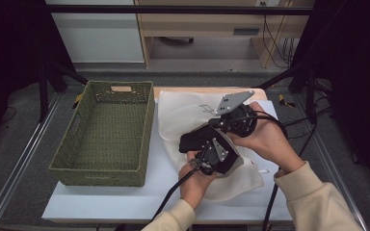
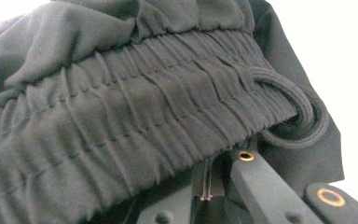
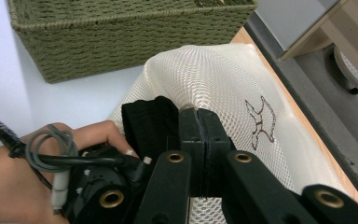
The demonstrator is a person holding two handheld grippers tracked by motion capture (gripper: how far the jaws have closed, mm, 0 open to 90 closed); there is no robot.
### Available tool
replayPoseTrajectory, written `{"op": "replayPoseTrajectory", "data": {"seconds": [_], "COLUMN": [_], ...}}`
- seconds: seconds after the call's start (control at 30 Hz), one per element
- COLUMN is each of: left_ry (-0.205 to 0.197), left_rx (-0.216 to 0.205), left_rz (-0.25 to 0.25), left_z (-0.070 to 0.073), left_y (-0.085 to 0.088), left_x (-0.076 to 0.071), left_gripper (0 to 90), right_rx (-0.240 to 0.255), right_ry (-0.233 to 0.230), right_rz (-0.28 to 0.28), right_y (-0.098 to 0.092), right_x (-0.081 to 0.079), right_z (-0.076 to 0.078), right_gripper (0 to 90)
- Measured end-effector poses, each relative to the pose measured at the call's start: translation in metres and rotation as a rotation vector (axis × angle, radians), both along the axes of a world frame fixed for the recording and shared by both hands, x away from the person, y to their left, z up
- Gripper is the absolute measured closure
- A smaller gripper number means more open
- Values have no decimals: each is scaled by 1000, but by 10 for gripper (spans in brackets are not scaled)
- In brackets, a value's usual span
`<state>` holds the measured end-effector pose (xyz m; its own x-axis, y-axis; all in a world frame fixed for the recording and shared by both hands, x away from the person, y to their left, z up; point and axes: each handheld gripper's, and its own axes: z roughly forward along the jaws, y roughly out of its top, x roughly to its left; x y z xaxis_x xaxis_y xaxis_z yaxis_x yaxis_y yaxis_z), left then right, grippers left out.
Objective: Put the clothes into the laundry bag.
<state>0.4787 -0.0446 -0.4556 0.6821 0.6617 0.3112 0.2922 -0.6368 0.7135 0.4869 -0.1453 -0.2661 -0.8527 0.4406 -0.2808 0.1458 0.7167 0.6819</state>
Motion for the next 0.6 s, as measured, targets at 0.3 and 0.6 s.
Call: {"op": "replayPoseTrajectory", "data": {"seconds": [0.3, 0.6], "left_ry": [-9, -13], "left_rx": [2, -35], "left_rz": [-11, -41], "left_z": [-2, 2], "left_y": [4, 13], "left_x": [-7, -21], "left_gripper": [898, 884], "right_rx": [11, 12], "right_ry": [2, 12], "right_rz": [-30, -41], "right_y": [-9, -13], "right_x": [3, 8], "right_z": [2, -4], "right_gripper": [900, 900]}}
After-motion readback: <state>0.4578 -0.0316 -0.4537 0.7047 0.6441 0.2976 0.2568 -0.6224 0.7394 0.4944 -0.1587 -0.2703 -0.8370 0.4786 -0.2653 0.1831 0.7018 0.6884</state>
